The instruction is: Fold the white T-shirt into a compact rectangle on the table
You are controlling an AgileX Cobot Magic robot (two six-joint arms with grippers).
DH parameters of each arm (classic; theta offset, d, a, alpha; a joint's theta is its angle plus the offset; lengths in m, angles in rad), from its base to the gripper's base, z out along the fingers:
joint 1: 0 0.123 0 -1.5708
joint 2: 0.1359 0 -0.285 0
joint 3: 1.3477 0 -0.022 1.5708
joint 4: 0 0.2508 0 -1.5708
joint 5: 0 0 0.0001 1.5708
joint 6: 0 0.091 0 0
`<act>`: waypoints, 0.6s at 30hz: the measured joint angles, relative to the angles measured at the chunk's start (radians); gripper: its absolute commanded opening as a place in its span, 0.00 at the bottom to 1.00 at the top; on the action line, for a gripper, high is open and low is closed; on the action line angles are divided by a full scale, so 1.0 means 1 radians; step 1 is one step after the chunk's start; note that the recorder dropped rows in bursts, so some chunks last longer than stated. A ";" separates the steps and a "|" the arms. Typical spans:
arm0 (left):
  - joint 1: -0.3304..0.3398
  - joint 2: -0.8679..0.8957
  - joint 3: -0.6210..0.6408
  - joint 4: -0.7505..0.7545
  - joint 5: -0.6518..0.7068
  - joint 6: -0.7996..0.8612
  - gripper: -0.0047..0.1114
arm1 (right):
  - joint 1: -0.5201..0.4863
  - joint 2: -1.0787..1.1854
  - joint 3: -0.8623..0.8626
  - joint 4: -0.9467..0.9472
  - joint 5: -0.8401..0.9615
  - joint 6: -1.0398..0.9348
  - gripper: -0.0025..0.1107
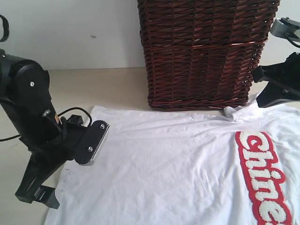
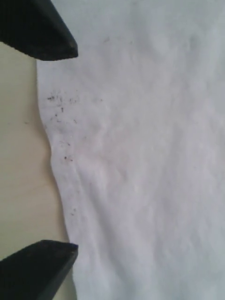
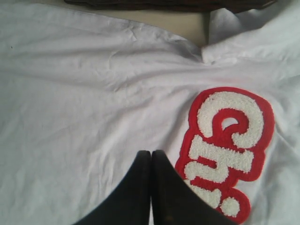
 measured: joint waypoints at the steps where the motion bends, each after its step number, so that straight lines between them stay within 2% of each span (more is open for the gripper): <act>1: 0.009 0.016 0.000 -0.003 0.000 0.000 0.95 | 0.000 0.000 0.000 0.000 0.000 -0.002 0.02; 8: 0.098 0.131 -0.015 -0.012 -0.007 0.013 0.95 | 0.000 0.000 0.000 0.000 -0.003 -0.005 0.02; 18: 0.100 0.148 -0.070 -0.064 -0.033 0.053 0.95 | 0.000 0.000 0.000 0.000 -0.006 -0.007 0.02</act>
